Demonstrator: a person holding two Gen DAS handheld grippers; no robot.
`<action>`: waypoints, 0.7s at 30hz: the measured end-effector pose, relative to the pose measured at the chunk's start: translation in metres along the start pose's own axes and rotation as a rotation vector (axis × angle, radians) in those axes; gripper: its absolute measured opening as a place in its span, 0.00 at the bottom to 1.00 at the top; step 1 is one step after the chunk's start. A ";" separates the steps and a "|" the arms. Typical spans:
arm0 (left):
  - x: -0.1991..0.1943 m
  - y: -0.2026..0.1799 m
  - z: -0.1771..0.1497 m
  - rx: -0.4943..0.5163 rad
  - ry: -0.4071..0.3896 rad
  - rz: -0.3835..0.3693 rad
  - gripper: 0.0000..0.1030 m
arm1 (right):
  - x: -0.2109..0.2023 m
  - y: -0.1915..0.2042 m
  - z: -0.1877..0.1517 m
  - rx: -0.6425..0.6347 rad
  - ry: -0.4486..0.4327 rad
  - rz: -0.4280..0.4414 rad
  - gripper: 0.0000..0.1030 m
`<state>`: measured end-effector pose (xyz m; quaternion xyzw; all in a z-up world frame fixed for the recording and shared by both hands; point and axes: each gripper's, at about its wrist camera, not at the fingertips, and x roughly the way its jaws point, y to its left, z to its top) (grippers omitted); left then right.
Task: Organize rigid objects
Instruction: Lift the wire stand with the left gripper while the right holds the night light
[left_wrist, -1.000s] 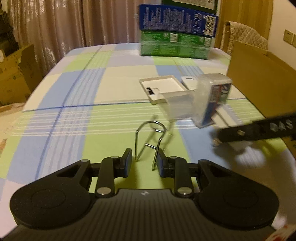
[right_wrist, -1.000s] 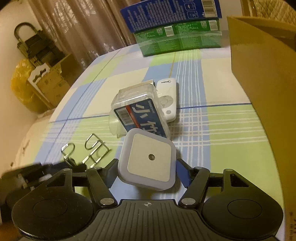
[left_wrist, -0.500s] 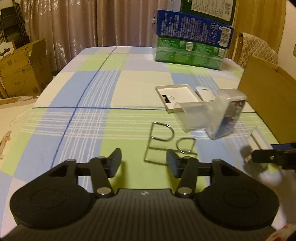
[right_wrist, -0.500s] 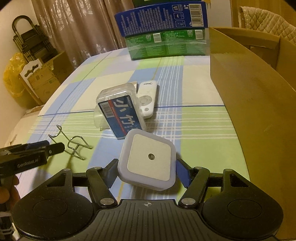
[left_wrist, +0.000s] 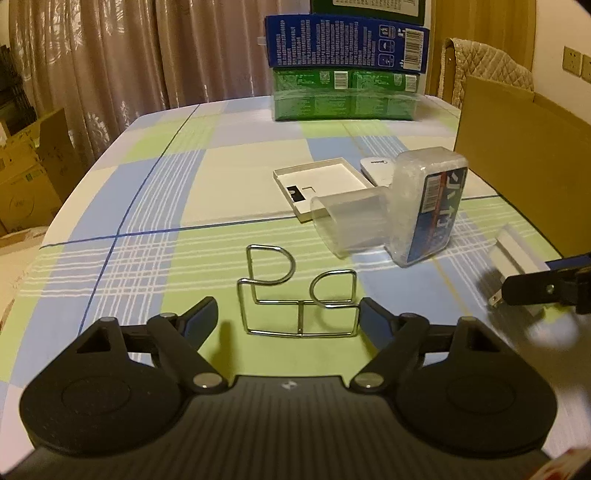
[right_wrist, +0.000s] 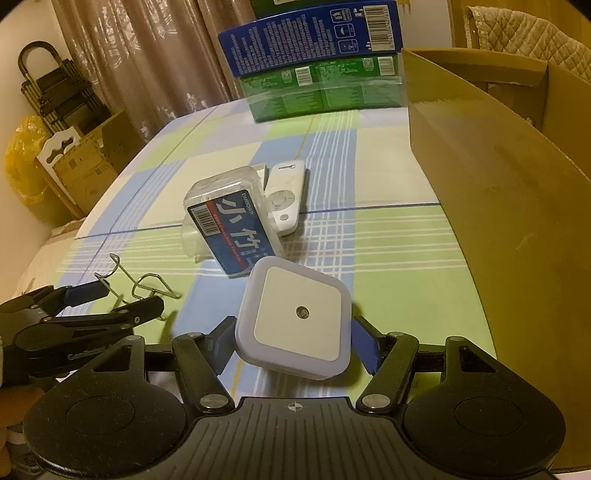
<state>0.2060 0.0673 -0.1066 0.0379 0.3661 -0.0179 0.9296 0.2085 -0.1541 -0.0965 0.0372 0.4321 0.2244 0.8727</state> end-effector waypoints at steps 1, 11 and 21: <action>0.001 -0.001 0.000 0.006 0.002 0.002 0.72 | 0.000 0.000 0.000 0.001 0.000 -0.001 0.61; 0.002 0.000 0.000 0.015 0.029 0.021 0.28 | -0.004 -0.004 0.000 0.007 0.003 -0.005 0.61; -0.013 -0.003 -0.004 0.016 0.013 -0.001 0.63 | -0.003 -0.004 0.000 0.007 0.003 -0.005 0.61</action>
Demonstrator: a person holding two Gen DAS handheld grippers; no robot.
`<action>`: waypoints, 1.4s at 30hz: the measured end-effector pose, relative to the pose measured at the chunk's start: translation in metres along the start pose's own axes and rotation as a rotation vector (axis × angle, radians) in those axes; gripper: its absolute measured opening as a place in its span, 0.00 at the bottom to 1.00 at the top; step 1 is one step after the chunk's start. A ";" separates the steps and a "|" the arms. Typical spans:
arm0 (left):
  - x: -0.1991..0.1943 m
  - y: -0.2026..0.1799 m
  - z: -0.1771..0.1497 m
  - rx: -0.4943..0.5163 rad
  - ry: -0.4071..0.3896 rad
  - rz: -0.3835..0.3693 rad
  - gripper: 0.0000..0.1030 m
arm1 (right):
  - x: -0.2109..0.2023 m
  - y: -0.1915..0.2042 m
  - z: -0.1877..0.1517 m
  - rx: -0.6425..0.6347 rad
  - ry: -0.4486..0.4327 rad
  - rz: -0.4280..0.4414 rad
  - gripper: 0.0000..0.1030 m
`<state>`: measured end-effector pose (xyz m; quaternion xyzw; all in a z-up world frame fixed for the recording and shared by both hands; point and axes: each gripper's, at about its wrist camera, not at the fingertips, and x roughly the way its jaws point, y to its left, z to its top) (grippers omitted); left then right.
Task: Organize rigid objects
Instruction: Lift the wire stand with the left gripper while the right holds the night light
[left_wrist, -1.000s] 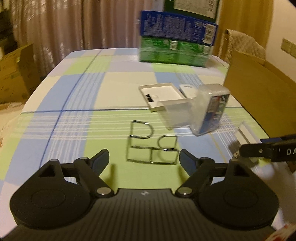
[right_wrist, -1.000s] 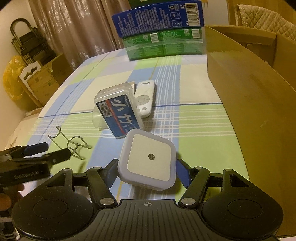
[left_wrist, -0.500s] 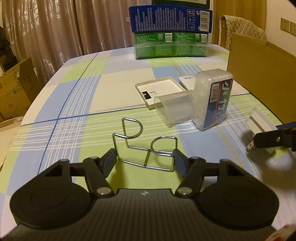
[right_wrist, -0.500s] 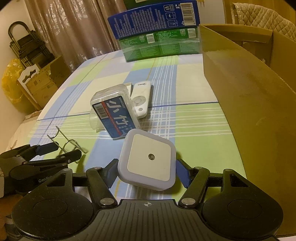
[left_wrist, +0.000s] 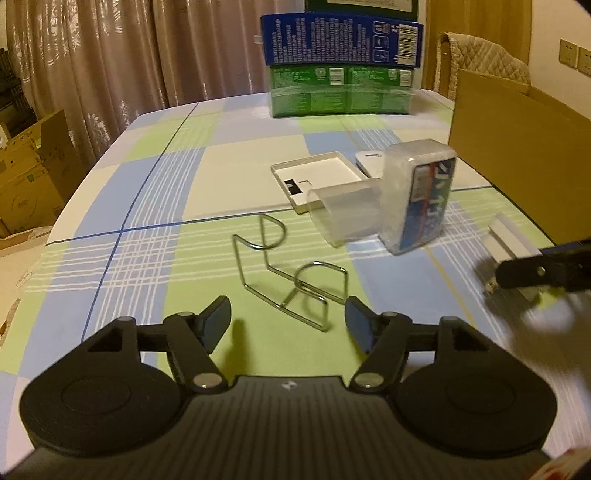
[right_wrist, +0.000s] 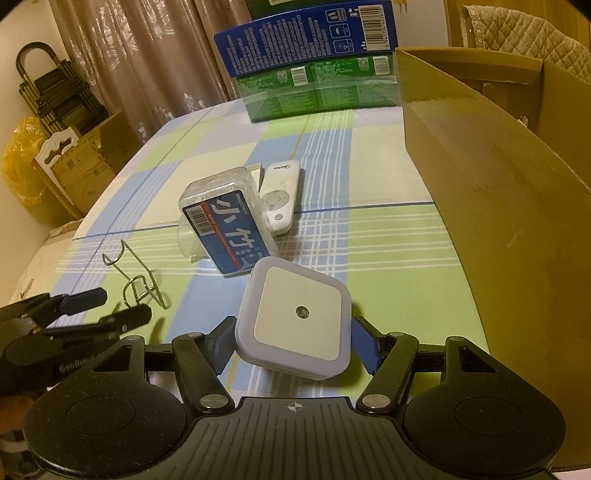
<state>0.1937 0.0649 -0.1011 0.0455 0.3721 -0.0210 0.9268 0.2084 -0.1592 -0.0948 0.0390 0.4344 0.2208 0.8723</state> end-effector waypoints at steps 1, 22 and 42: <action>-0.001 -0.002 0.000 0.009 0.001 -0.006 0.63 | 0.000 0.000 0.000 0.001 0.000 0.000 0.61; 0.026 0.002 0.011 0.153 -0.021 -0.075 0.78 | 0.000 -0.005 0.002 0.007 -0.003 -0.008 0.61; 0.024 0.006 0.010 0.131 0.001 -0.061 0.71 | -0.002 -0.006 0.001 0.013 -0.003 -0.011 0.61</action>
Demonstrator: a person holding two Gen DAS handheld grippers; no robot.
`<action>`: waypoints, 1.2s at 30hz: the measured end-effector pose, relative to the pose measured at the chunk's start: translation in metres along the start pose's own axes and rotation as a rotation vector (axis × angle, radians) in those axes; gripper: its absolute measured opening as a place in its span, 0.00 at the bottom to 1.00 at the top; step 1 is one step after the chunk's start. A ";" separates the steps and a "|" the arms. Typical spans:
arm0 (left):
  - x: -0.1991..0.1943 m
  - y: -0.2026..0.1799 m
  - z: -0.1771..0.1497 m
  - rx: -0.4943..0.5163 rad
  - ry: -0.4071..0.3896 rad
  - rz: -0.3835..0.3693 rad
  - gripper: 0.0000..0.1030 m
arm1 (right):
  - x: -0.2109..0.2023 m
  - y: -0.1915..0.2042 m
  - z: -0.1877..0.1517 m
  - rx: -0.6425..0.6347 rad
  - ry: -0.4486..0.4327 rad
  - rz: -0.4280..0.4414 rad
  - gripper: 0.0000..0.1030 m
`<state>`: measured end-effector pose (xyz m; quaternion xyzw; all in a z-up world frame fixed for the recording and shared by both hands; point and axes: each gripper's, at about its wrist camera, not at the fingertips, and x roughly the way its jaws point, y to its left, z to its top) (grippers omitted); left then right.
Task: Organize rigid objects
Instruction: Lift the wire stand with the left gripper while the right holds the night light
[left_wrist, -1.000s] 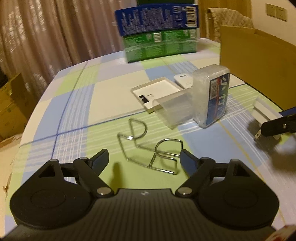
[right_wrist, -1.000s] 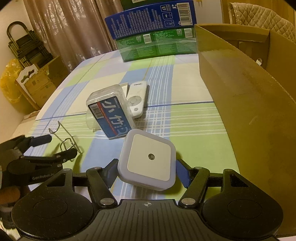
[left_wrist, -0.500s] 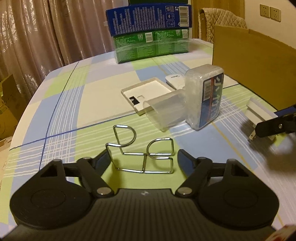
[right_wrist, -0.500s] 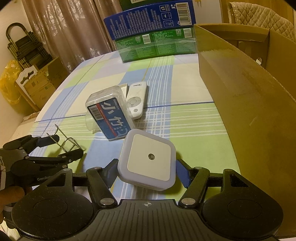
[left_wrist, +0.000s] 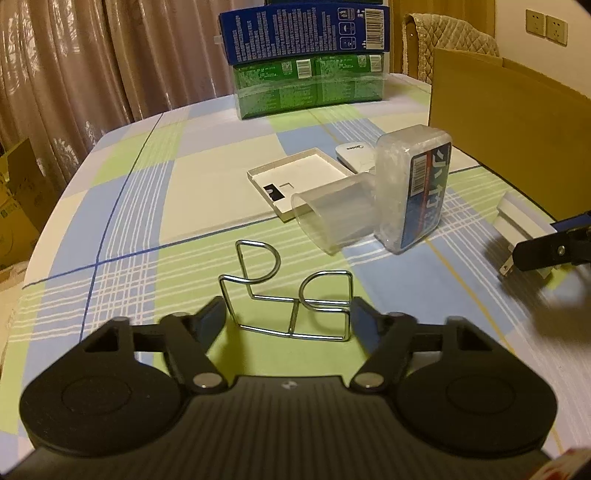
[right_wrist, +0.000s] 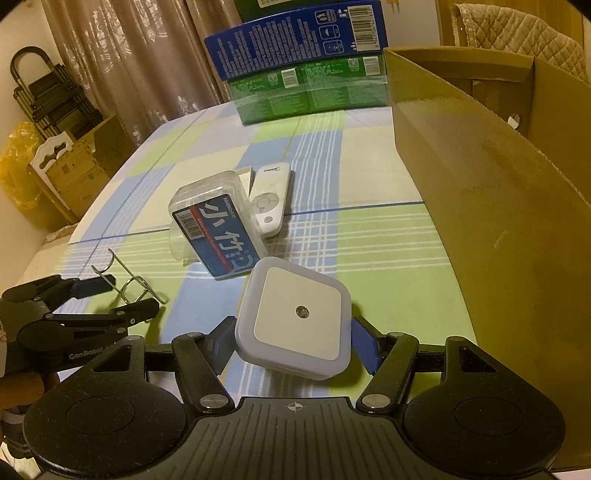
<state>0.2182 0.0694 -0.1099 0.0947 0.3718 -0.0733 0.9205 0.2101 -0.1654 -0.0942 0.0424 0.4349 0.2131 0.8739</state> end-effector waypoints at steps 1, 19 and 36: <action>0.000 0.000 0.000 0.007 -0.003 -0.002 0.71 | 0.000 0.000 0.000 -0.001 0.000 0.000 0.61; 0.006 0.002 0.002 -0.063 -0.033 -0.025 0.62 | 0.000 -0.001 0.000 0.007 -0.002 0.002 0.61; -0.025 -0.006 0.015 -0.093 -0.081 -0.008 0.62 | -0.018 0.005 0.002 -0.012 -0.030 0.011 0.61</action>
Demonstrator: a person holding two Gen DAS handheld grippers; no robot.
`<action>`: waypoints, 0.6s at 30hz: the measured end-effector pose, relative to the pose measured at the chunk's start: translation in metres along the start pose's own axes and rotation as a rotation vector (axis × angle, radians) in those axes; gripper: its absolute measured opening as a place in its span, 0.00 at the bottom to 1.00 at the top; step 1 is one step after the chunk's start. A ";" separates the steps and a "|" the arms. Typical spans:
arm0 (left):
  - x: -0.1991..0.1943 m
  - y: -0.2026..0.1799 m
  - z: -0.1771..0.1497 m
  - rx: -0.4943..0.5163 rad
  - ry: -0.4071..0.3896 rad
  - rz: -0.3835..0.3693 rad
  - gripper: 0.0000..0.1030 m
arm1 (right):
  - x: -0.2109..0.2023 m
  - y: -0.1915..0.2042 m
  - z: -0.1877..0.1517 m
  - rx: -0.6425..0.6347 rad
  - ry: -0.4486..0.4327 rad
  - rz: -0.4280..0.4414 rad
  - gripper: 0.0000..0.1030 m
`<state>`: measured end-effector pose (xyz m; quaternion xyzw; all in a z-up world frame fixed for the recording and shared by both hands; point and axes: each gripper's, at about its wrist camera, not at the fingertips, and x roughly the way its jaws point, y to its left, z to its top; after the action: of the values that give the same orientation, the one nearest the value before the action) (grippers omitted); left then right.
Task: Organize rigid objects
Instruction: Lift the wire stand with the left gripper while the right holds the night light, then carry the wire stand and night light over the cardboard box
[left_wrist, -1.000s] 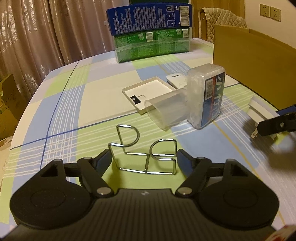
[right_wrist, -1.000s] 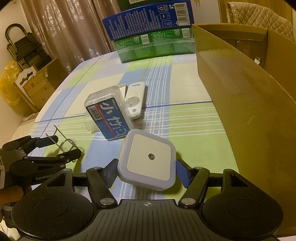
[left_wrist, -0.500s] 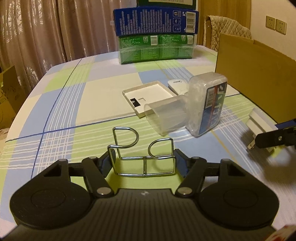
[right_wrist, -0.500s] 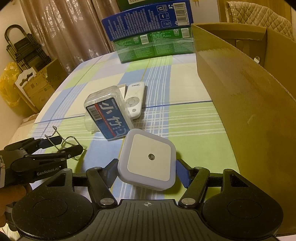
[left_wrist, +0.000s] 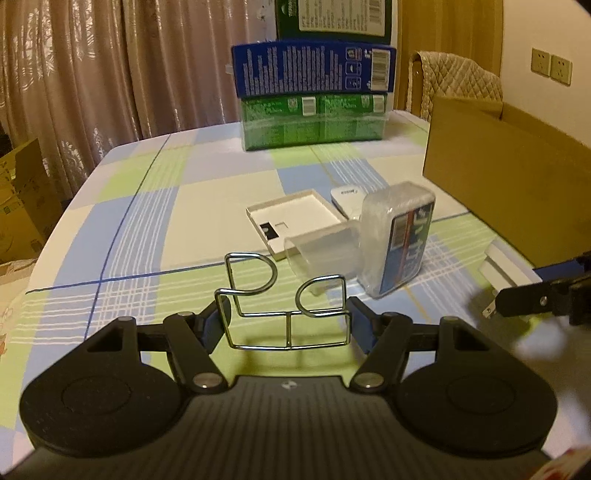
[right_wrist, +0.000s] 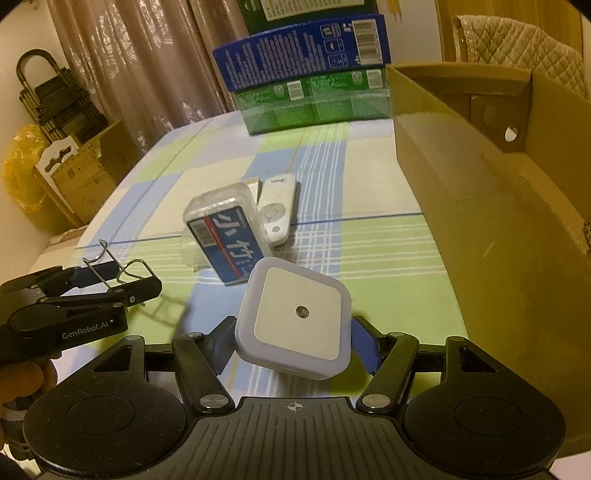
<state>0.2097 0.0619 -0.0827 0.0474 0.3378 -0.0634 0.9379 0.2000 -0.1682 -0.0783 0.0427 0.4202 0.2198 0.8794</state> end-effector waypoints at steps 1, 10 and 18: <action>-0.004 -0.001 0.001 -0.005 -0.004 0.001 0.62 | -0.003 0.001 0.001 -0.002 -0.005 0.001 0.61; -0.046 -0.009 0.018 -0.055 -0.033 0.008 0.62 | -0.048 0.013 0.004 -0.008 -0.067 0.013 0.61; -0.092 -0.035 0.036 -0.071 -0.043 -0.015 0.62 | -0.101 0.016 0.008 -0.011 -0.140 0.014 0.61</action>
<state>0.1572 0.0309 0.0021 0.0104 0.3201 -0.0594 0.9455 0.1450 -0.1953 0.0035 0.0562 0.3562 0.2247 0.9052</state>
